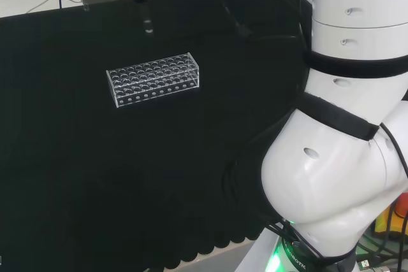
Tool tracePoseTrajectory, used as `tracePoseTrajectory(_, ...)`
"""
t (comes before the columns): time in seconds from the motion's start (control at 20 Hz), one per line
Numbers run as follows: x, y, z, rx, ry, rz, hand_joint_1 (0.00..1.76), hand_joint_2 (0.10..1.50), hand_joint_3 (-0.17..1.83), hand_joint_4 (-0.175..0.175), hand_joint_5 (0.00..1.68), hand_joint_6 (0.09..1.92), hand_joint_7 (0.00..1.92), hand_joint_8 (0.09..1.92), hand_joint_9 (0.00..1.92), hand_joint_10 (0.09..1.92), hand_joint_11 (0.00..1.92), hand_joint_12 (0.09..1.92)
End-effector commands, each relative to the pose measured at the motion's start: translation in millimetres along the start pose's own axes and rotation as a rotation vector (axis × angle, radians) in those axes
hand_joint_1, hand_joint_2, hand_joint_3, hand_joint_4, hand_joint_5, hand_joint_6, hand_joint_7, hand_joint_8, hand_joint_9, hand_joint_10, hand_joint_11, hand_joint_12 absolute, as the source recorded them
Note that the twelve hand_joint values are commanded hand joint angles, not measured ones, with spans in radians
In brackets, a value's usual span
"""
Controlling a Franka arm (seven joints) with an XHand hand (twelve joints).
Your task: Shake the test tube.
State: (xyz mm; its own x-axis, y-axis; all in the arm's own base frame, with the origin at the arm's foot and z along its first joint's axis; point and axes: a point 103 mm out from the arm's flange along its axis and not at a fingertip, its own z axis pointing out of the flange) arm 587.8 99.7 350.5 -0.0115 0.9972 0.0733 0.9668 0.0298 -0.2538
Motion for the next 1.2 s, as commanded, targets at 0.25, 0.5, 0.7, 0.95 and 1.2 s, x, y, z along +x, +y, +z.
tracePoseTrajectory(0.25, -109, -12, -11, -0.008, -0.072, 0.217, 1.44, 0.59, 0.68, -0.175, 1.28, 0.47, 1.45, 0.66, 1.57, 0.09, 1.23, 0.88)
tracePoseTrajectory(0.5, -119, -15, -14, -0.012, -0.067, 0.237, 1.44, 0.59, 0.68, -0.175, 1.28, 0.47, 1.45, 0.66, 1.57, 0.09, 1.23, 0.88)
tracePoseTrajectory(0.7, -100, -12, -9, -0.006, -0.048, 0.200, 1.44, 0.59, 0.68, -0.175, 1.28, 0.47, 1.45, 0.66, 1.57, 0.09, 1.23, 0.88)
tracePoseTrajectory(0.95, -59, -6, -1, 0.002, -0.008, 0.126, 1.44, 0.59, 0.68, -0.175, 1.28, 0.47, 1.45, 0.66, 1.57, 0.09, 1.23, 0.88)
tracePoseTrajectory(1.2, -16, -1, 4, 0.008, 0.020, 0.050, 1.44, 0.59, 0.68, -0.175, 1.28, 0.47, 1.45, 0.66, 1.57, 0.09, 1.23, 0.88)
